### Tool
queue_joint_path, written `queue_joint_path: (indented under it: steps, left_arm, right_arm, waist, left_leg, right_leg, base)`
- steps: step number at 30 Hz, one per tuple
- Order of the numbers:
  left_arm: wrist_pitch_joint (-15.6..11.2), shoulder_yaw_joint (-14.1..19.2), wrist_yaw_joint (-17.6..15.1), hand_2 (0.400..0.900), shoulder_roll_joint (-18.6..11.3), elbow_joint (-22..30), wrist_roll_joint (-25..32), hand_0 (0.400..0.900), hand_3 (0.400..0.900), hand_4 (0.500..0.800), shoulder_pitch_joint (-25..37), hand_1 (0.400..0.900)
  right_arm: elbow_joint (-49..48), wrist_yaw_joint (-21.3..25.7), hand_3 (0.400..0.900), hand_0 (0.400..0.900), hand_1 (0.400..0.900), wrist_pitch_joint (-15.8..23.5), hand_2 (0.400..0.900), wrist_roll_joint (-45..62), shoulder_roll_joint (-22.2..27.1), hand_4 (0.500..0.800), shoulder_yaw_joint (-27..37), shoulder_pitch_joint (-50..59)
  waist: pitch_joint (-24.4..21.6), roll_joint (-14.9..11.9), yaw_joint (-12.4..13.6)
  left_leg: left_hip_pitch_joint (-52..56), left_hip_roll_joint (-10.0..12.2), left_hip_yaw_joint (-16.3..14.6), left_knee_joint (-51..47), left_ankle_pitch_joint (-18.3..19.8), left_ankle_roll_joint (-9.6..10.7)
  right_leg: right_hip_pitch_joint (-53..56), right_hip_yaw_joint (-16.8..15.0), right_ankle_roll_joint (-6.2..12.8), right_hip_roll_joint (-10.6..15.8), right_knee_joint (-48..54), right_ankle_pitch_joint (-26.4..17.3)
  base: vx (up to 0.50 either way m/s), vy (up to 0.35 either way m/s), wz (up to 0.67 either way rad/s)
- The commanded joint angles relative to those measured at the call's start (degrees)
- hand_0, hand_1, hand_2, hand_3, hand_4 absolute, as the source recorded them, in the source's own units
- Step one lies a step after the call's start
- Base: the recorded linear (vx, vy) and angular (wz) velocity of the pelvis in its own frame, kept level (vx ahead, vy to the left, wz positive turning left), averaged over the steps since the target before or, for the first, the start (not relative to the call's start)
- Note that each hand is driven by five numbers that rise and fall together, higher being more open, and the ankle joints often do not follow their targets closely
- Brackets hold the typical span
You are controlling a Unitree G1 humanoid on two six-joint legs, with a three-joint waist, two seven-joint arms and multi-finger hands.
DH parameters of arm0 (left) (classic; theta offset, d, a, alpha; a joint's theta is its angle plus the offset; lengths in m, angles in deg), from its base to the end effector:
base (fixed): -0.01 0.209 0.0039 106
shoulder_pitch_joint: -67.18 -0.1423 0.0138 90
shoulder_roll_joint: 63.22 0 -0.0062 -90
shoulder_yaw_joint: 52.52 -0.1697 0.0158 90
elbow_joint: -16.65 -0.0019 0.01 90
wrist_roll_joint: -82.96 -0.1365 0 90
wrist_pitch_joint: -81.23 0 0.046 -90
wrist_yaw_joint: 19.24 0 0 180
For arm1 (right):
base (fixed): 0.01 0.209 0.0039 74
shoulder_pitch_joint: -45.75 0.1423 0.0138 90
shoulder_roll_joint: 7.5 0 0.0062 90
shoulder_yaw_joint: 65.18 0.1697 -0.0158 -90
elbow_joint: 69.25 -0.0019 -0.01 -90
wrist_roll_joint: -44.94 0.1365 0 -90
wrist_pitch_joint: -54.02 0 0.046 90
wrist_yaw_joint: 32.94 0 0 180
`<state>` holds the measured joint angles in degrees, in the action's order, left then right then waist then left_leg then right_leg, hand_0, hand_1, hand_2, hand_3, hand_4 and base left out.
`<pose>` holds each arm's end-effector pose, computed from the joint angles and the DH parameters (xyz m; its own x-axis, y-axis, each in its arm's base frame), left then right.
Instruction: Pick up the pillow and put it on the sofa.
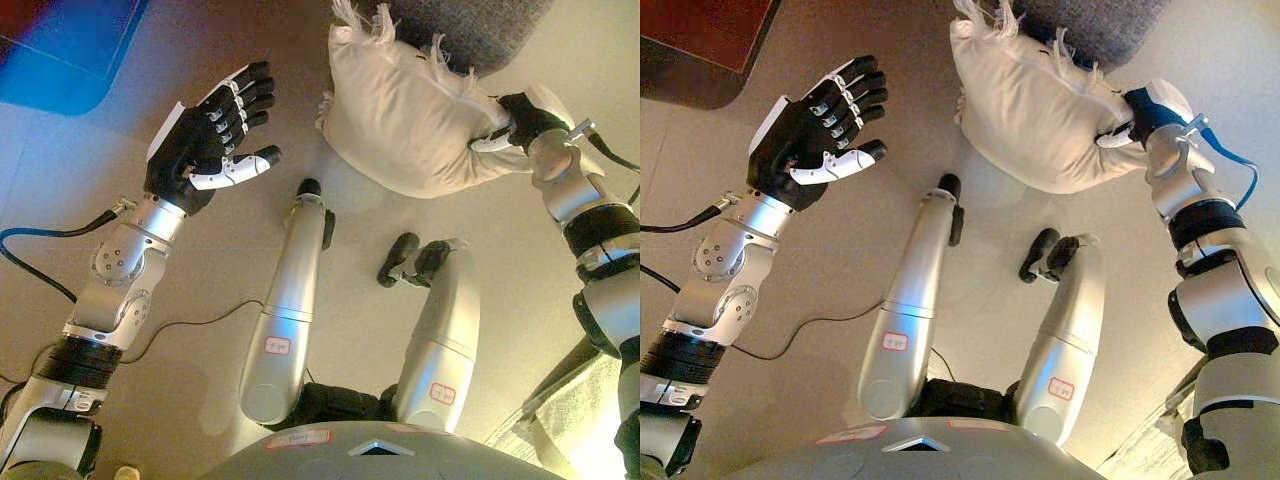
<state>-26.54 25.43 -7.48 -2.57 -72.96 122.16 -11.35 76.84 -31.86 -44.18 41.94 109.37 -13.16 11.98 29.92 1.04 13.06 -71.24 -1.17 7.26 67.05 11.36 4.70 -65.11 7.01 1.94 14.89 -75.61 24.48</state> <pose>0.2282 0.2312 0.1403 0.8498 -0.4251 0.3116 0.3798 0.9038 0.1972 0.3273 -0.2643 0.1638 0.9597 -0.2372 -0.1505 -0.0353 0.4296 -0.9023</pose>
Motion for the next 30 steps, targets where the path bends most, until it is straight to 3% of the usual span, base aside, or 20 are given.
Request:
queue_joint_path:
  steps: [1, 8, 18, 26, 30]
  left_arm:
    - [-7.08, 2.96, 0.11, 0.9, 0.88, 7.0, 2.68, 0.9, 0.9, 0.8, 2.7, 0.9]
    - [-6.83, 3.75, 0.42, 0.9, 0.45, 7.63, 3.13, 0.9, 0.9, 0.8, 1.39, 0.9]
    - [-7.01, 3.66, 0.03, 0.9, 1.54, 7.72, 2.34, 0.9, 0.9, 0.8, 0.71, 0.9]
    - [-7.17, 3.94, -1.4, 0.9, 3.83, 7.61, 0.13, 0.9, 0.9, 0.8, -1.08, 0.9]
    - [-5.29, 4.4, -1.94, 0.9, 4.4, 7.82, -0.32, 0.9, 0.9, 0.8, -1.88, 0.9]
  right_arm:
    - [0.79, 3.91, 0.4, 0.4, 0.4, 0.15, 0.4, 0.67, 4.33, 0.5, -0.97, 5.21]
    - [-0.28, 5.45, 0.4, 0.4, 0.4, 0.21, 0.4, 1.56, 4.68, 0.5, 0.69, 4.38]
    - [-2.54, 8.83, 0.4, 0.4, 0.4, 4.86, 0.4, 10.44, 2.41, 0.5, 4.78, 2.16]
    - [-14.68, 13.54, 0.4, 0.4, 0.4, 10.91, 0.4, 13.52, -0.37, 0.5, 10.81, -5.73]
    - [-20.79, 13.9, 0.4, 0.4, 0.4, 11.61, 0.4, 12.27, -1.21, 0.5, 12.9, -9.74]
  waist:
    - [-0.12, 4.43, 0.48]
    - [-0.12, 4.46, 0.41]
    - [-0.12, 4.49, 0.18]
    - [-0.12, 2.96, -1.54]
    - [-0.12, 2.09, -2.31]
  left_leg:
    - [2.8, -2.15, -8.16, 5.57, 8.47, -8.32]
    - [3.64, -1.58, -8.15, 5.16, 8.2, -8.47]
    - [5.95, -0.72, -8.09, 3.34, 7.88, -8.36]
    - [15.76, 1.15, -8.85, -4.58, 6.29, -7.6]
    - [22.91, 1.7, -9.27, -10.66, 4.32, -7.06]
  right_leg:
    - [2.23, 6.01, -2.55, -1.96, -0.79, -2.51]
    - [3.23, 5.84, -2.16, -2.12, 0.14, -3.15]
    - [5.12, 5.51, -1.93, -2.57, 1.57, -3.51]
    - [13.66, 4.97, -1.63, -3.48, 9.45, -5.6]
    - [20.35, 4.72, -1.62, -3.81, 15.68, -7.42]
  base:
    - [0.0, 0.033, -0.05]
    - [0.0, 0.008, -0.02]
    - [0.0, 0.002, -0.01]
    - [0.02, 0.035, -0.11]
    - [0.04, 0.046, -0.13]
